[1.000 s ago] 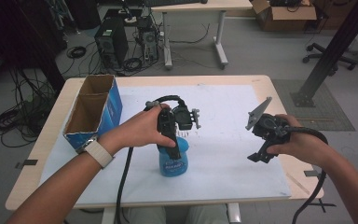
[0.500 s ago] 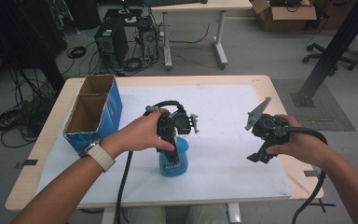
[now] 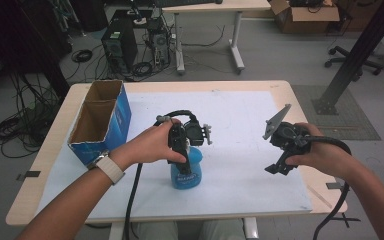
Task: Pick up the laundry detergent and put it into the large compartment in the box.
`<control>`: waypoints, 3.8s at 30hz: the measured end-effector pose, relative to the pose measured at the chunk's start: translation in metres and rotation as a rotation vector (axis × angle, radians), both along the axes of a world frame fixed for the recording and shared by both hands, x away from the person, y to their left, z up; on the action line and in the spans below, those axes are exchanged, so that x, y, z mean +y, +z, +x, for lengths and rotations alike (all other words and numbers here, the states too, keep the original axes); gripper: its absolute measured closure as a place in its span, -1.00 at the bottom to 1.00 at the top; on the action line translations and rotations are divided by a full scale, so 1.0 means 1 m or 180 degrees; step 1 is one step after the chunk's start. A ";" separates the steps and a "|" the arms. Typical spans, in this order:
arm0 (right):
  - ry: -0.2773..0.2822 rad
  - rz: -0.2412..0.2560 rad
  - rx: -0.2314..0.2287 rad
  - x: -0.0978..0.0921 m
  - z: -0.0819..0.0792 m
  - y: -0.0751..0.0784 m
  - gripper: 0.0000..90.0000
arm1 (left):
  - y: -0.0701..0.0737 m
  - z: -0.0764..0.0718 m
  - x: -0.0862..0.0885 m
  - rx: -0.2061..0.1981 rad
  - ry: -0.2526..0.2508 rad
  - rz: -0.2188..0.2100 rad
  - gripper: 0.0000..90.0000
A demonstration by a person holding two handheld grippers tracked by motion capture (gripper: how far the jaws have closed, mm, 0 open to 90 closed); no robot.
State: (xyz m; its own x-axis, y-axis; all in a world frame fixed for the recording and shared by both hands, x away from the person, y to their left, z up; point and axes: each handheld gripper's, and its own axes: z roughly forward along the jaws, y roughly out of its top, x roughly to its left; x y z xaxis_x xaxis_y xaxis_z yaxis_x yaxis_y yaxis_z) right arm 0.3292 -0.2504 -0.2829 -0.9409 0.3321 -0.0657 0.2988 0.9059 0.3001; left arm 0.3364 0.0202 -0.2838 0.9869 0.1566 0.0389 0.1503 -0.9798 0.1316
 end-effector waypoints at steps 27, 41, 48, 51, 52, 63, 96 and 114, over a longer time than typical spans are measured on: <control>-0.0007 0.0014 -0.0020 -0.001 -0.001 0.001 -0.79 | 0.000 0.000 0.001 -0.0023 -0.0017 0.0023 -0.28; -0.0018 0.0019 -0.0021 -0.002 -0.001 0.001 -0.79 | 0.000 -0.002 0.000 -0.0001 -0.0027 0.0042 -0.18; -0.0010 0.0029 -0.0021 -0.002 -0.001 -0.001 -0.79 | 0.006 -0.004 -0.003 -0.0034 0.0002 0.0156 -0.17; -0.0016 0.0034 -0.0022 -0.003 -0.001 -0.001 -0.79 | 0.014 -0.005 -0.004 -0.0031 0.0026 0.0143 -0.17; -0.0016 0.0030 -0.0021 -0.003 -0.001 -0.001 -0.79 | 0.018 -0.005 -0.004 -0.0036 0.0028 0.0169 -0.17; -0.0022 0.0042 -0.0036 -0.005 -0.005 -0.001 -0.79 | 0.066 -0.004 0.006 -0.0092 0.0384 0.0078 -0.17; 0.0044 0.0095 -0.0094 -0.005 -0.006 0.003 -0.79 | 0.213 0.042 0.090 -0.0218 0.2960 -0.0087 -0.17; 0.0013 0.0087 -0.0101 -0.008 -0.002 0.001 -0.79 | 0.229 0.065 0.158 -0.0369 0.3955 -0.0078 -0.17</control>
State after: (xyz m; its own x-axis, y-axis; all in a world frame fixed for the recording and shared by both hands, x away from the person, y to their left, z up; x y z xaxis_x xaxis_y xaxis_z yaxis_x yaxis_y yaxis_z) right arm 0.3274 -0.2581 -0.2815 -0.9399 0.3303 -0.0863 0.2850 0.8984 0.3341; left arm 0.4010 0.1780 -0.0549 0.1616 0.9818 0.0996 0.9582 -0.1803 0.2221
